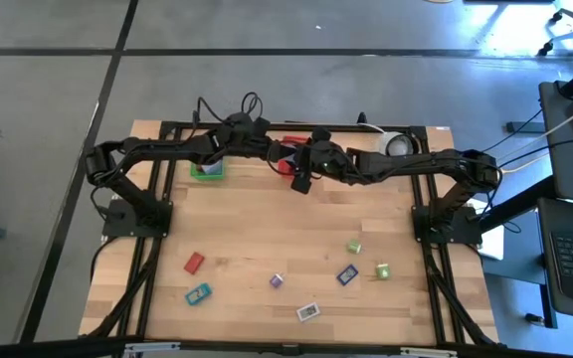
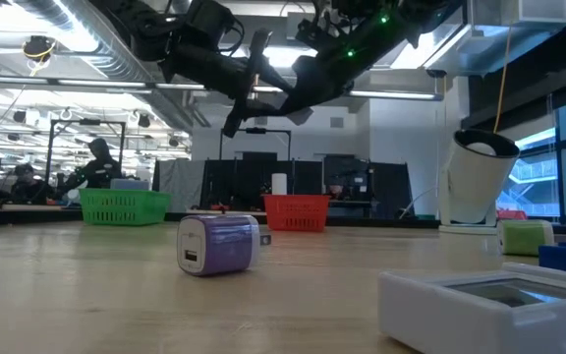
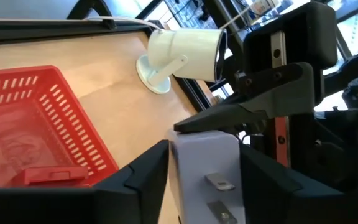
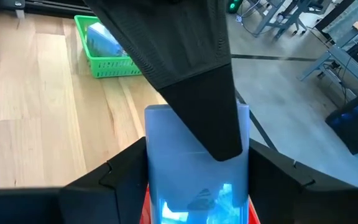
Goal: Pick & Place Office items
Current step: Put the light blue charger adapter into the green bin
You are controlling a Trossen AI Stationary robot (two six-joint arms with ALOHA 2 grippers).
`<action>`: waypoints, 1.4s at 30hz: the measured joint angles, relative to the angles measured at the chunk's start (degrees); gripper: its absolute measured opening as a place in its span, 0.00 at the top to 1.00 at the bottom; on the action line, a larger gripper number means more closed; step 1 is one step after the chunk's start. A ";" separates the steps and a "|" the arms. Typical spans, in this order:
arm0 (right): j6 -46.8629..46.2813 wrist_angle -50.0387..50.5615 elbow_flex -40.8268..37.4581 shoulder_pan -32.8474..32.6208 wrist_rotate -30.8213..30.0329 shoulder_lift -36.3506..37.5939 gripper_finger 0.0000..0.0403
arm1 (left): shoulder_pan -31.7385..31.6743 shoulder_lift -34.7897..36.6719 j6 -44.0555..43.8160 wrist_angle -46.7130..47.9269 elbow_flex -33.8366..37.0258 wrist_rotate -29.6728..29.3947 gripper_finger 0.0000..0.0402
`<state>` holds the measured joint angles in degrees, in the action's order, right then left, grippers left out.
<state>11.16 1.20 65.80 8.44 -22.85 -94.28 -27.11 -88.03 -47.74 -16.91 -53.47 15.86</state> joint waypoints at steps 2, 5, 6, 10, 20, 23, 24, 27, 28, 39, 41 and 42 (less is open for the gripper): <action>0.09 0.00 0.00 0.18 0.02 0.00 0.43 | -0.03 0.00 0.06 -0.07 0.00 0.07 0.62; 0.41 -0.02 0.00 0.32 -0.05 0.00 0.43 | -0.04 0.00 -0.14 -0.09 0.00 0.46 0.65; 0.45 0.00 0.00 0.32 -0.07 0.00 0.43 | -0.04 0.00 -0.18 -0.07 -0.02 0.48 0.66; 0.70 0.06 0.00 0.32 -0.16 0.00 0.42 | -0.04 0.00 0.19 -0.07 -0.01 0.65 0.67; -0.28 0.15 0.00 0.40 -0.18 0.00 0.31 | -0.02 0.00 1.90 0.01 0.02 0.26 0.68; -0.31 0.25 0.00 0.40 -0.25 0.06 0.27 | -0.16 0.00 1.88 0.26 0.07 -0.32 0.68; -0.57 0.71 0.00 0.40 -0.27 0.10 0.25 | -0.27 0.00 1.84 0.35 0.07 -0.35 0.68; -3.53 4.81 0.00 0.40 -0.27 0.46 0.23 | -0.87 0.00 1.65 0.33 0.09 -0.48 0.68; -4.82 6.58 0.00 0.40 -0.27 0.54 0.22 | -1.12 0.00 1.59 0.31 0.09 -0.54 0.68; -17.17 30.99 -0.02 0.38 2.79 2.36 0.21 | -3.67 0.02 2.39 0.71 0.11 -0.58 0.68; -19.45 32.38 0.00 0.38 2.75 2.47 0.21 | -4.53 0.03 3.62 2.27 0.11 -0.53 0.68; -20.42 33.87 0.00 0.38 2.77 2.48 0.21 | -5.12 0.08 4.45 3.57 0.11 -0.58 0.68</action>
<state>-9.26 35.07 65.80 8.82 -20.08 -91.80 -32.23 -87.95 -43.29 -13.34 -53.36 15.28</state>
